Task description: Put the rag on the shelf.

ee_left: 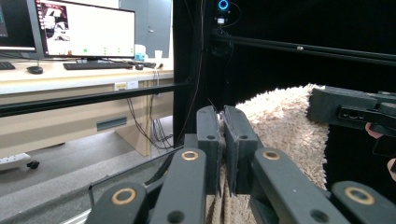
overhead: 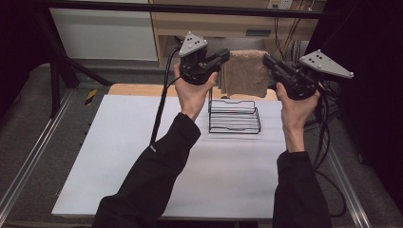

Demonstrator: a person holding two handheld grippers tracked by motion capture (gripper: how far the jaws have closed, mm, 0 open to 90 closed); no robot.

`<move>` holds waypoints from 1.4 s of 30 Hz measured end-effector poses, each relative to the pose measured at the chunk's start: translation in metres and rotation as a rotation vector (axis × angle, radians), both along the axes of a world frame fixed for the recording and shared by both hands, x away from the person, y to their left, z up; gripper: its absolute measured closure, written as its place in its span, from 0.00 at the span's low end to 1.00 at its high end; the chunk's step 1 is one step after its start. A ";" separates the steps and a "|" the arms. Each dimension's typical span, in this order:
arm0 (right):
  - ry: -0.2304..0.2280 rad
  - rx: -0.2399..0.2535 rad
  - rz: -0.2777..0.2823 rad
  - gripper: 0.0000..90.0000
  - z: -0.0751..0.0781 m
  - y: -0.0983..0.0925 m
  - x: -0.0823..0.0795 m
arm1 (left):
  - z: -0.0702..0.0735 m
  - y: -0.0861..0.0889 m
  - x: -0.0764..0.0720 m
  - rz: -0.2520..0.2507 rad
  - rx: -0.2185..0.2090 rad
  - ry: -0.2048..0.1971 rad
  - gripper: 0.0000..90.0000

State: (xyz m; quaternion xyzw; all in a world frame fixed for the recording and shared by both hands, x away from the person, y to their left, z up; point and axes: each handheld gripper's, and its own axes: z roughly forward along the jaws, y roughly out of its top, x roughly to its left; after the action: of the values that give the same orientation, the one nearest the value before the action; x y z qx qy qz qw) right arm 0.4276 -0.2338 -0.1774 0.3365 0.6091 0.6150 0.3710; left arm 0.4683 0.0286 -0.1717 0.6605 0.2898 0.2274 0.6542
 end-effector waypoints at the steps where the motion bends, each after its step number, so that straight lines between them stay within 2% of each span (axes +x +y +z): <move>1: -0.002 0.001 -0.001 0.96 0.001 0.000 0.001 | 0.001 0.000 0.001 0.002 0.000 -0.001 0.95; 11: -0.008 0.013 -0.004 0.96 0.008 -0.001 0.020 | 0.013 -0.004 0.010 0.034 0.031 -0.022 0.95; 17: -0.004 0.017 -0.009 0.96 0.010 -0.001 0.032 | 0.017 -0.006 0.018 0.048 0.030 -0.019 0.95; 29: 0.010 0.018 -0.011 0.96 0.008 -0.003 0.055 | 0.016 -0.010 0.036 0.070 0.040 -0.009 0.95; 39: 0.035 0.009 -0.014 0.96 0.000 -0.003 0.071 | 0.006 -0.013 0.051 0.094 0.053 0.010 0.95; 42: 0.037 0.014 -0.015 0.96 -0.002 -0.002 0.074 | 0.005 -0.014 0.055 0.099 0.061 0.003 0.95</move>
State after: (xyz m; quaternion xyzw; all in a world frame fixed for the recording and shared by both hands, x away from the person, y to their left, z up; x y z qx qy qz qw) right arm 0.5021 -0.2363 -0.1798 0.3550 0.6089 0.6102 0.3618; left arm 0.5230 0.0149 -0.1671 0.6654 0.3161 0.2674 0.6211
